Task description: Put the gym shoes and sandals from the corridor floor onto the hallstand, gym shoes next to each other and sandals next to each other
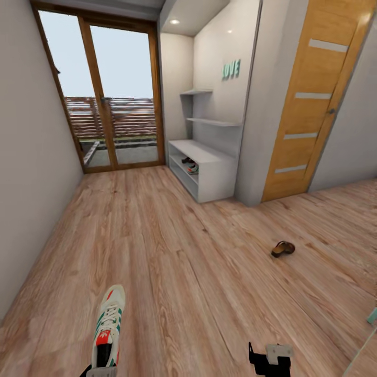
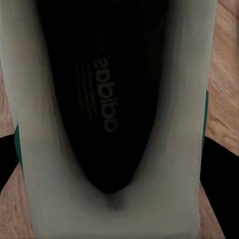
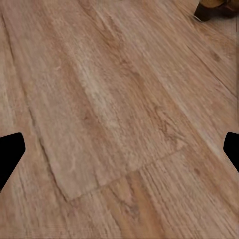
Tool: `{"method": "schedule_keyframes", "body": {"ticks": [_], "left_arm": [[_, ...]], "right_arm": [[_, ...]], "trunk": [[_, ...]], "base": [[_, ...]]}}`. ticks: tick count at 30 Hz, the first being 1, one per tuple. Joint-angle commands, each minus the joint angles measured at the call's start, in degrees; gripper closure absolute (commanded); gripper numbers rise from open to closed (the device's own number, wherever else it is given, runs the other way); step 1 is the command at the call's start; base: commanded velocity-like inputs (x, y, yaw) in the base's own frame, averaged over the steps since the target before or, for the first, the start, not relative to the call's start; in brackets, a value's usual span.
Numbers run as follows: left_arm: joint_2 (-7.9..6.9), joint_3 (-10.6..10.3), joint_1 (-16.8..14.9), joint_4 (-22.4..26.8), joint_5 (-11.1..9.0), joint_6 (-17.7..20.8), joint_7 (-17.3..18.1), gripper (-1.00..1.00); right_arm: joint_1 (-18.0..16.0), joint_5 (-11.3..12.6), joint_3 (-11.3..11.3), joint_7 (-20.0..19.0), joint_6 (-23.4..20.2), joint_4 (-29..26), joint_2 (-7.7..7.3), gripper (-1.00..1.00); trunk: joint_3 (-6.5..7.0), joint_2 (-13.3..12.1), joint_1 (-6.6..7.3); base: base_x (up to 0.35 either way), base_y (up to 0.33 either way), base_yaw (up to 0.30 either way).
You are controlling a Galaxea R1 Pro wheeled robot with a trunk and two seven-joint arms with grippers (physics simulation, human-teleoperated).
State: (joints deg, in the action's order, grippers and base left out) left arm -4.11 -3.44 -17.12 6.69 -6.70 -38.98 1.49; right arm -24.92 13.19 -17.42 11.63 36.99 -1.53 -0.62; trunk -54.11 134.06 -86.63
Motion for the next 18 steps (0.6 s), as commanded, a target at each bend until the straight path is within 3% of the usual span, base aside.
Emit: {"method": "schedule_keyframes", "body": {"ticks": [1, 18], "left_arm": [[-0.02, -0.4, 0.0, 0.0, -0.6, -0.1, 0.2, 1.0], [-0.02, -0.3, 0.0, 0.0, -0.6, -0.1, 0.2, 1.0]], "right_arm": [[0.0, 0.3, -0.5, 0.2, 0.1, 0.0, 0.01, -1.0], [0.0, 0.3, -0.5, 0.1, 0.1, 0.0, 0.18, -1.0]], "trunk": [[-0.03, 0.0, -0.02], [0.02, 0.0, -0.02]], "base": [[0.332, 0.128, -0.25], [0.332, 0.128, -0.259]]}}
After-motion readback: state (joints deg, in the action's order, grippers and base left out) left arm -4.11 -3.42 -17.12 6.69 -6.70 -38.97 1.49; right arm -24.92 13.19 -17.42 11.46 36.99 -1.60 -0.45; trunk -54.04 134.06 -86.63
